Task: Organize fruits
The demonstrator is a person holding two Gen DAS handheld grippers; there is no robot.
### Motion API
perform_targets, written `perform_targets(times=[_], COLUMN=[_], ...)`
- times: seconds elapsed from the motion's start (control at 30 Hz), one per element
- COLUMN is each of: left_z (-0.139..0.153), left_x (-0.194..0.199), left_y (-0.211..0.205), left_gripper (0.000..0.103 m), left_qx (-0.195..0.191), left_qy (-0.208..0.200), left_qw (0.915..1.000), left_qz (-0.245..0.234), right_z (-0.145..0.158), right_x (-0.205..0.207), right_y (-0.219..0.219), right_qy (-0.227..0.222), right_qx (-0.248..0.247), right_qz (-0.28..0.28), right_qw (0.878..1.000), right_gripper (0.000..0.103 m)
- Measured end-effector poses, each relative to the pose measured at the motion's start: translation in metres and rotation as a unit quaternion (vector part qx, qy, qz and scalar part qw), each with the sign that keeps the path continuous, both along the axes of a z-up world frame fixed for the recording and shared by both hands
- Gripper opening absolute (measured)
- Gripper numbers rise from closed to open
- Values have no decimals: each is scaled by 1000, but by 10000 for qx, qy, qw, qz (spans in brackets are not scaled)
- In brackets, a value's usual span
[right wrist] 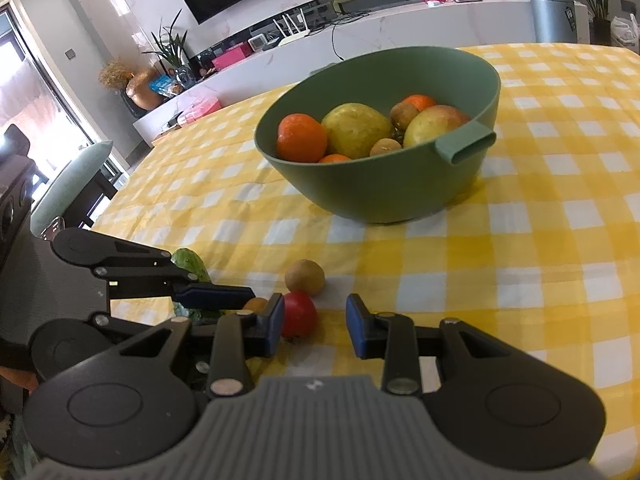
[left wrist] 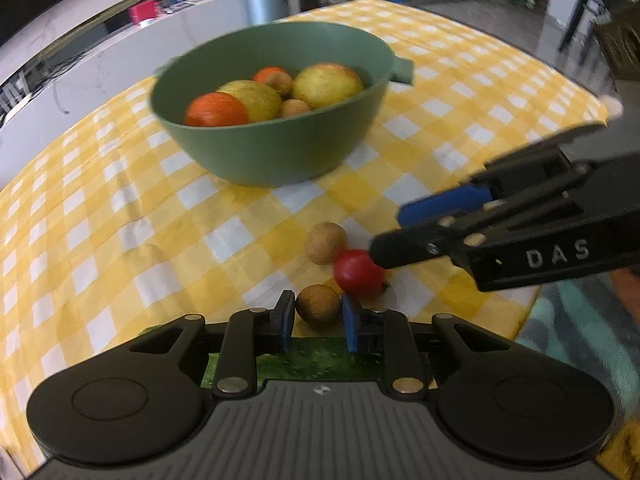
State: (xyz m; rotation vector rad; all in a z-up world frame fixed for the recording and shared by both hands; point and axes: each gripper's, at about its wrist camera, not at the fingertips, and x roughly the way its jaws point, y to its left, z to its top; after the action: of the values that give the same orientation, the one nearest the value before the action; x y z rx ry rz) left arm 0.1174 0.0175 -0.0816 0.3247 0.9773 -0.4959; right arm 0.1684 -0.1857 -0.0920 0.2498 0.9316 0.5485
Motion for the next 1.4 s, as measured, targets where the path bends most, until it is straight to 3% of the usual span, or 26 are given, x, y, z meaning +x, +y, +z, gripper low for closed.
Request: perform_targets(times=[0.2, 0.47, 0.9, 1.0, 1.4], left_z=[13, 19, 17, 17, 27], left_x=[7, 5, 5, 5, 2], left_y=[30, 36, 36, 36, 37], left_gripper=[27, 27, 27, 27, 27], left_qx=[-693, -795, -774, -781, -984], left_qy=[13, -39, -13, -24, -198], left_qw=[9947, 9918, 9911, 9910, 9888], left_qz=[755, 999, 1080, 1088, 1106], right_z=[1, 0, -13, -13, 1], right_x=[-2, -5, 1, 0, -9], right_y=[4, 26, 41, 43, 34], right_qy=[-80, -305, -151, -146, -286], right_qx=[-99, -377, -603, -599, -495], right_qz=[134, 654, 699, 722, 700], right_qw=[9998, 9967, 9956, 9955, 9959], right_gripper=[32, 32, 30, 23, 22])
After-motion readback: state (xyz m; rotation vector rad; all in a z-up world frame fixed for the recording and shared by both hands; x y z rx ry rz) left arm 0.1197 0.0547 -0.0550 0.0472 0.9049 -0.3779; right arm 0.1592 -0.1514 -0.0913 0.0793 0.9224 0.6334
